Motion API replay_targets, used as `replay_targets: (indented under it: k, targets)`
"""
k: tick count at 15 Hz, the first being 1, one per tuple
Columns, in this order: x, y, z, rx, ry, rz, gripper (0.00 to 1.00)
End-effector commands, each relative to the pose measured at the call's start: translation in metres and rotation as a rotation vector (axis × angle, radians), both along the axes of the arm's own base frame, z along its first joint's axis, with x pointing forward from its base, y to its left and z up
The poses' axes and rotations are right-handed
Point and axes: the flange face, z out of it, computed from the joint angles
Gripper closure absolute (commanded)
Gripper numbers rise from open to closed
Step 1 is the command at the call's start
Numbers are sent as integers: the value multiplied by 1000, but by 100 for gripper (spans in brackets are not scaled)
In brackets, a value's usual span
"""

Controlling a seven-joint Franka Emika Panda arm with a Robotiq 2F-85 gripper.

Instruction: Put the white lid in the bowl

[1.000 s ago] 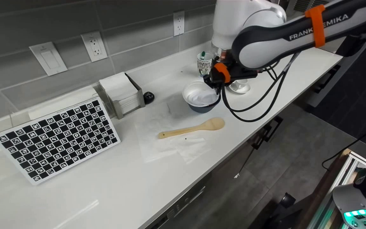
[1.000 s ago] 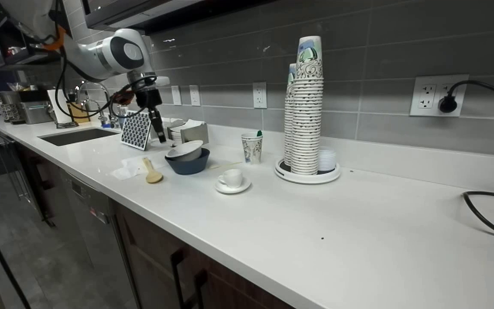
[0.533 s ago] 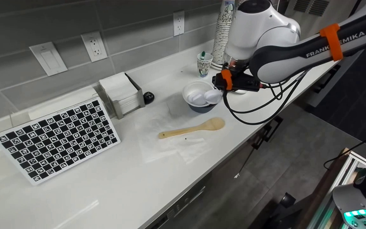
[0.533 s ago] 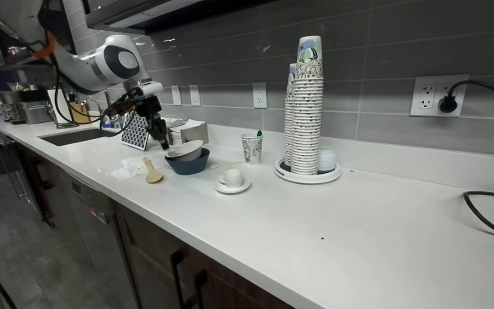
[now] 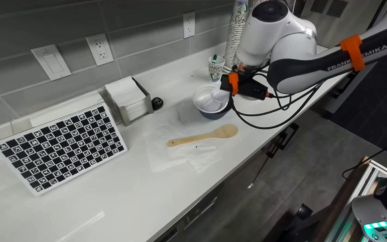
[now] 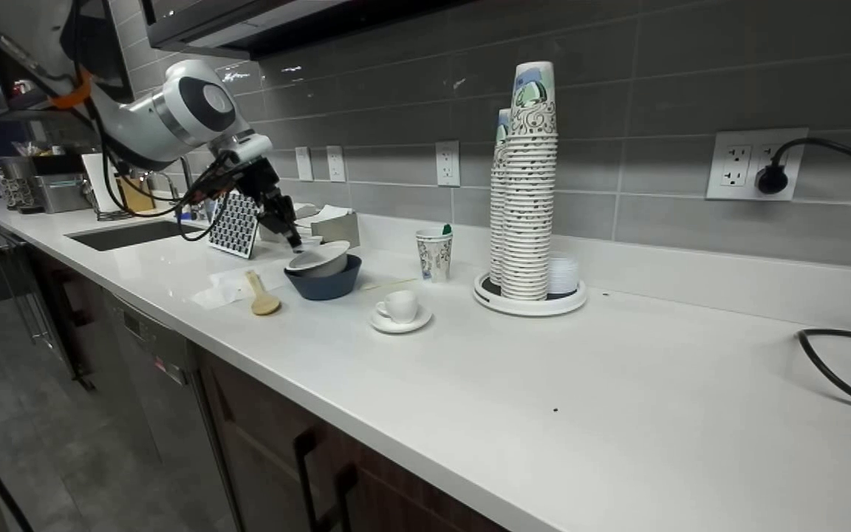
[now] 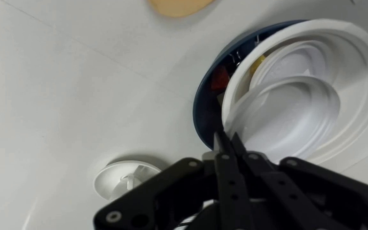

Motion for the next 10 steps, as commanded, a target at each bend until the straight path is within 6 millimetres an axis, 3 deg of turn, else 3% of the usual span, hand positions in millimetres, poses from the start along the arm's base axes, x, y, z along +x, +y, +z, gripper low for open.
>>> replay_targets:
  k: [1,10]
  targets:
    - [9,16,3,-8,-58,7,99]
    - [36,33,-12,-31,-46,30,99]
